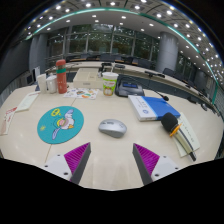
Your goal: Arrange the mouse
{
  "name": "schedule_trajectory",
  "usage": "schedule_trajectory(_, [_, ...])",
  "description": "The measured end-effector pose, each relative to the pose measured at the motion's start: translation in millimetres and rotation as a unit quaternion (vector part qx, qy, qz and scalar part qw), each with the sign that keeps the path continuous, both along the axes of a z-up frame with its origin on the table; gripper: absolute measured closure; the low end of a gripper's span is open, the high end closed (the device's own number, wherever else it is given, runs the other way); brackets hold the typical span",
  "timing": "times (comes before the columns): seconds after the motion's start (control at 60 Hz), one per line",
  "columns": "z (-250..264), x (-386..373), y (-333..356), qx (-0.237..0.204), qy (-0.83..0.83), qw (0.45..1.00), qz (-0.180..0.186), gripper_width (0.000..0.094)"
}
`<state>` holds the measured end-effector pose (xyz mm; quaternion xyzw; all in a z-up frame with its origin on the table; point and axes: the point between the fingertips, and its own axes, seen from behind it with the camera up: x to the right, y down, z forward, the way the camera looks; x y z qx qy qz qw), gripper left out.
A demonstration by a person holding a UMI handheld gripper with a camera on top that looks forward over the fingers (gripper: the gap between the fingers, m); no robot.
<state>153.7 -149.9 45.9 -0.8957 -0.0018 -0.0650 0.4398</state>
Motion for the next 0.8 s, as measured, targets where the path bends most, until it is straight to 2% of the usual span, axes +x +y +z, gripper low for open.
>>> schedule_trajectory(0.15, [-36, 30, 50, -0.013, 0.002, 1.0, -0.008, 0.0078])
schedule_trajectory(0.283, [-55, 41, 80, -0.022, 0.011, 1.0, 0.0, 0.0078])
schedule_trajectory(0.617, [-58, 44, 150, -0.012, 0.027, 0.999, 0.027, 0.0102])
schedule_trajectory(0.717, [-59, 42, 163, -0.011, 0.038, 0.999, 0.037, 0.0216])
schedule_trajectory(0.8, [-60, 38, 168, -0.008, 0.047, 0.998, 0.047, 0.0378])
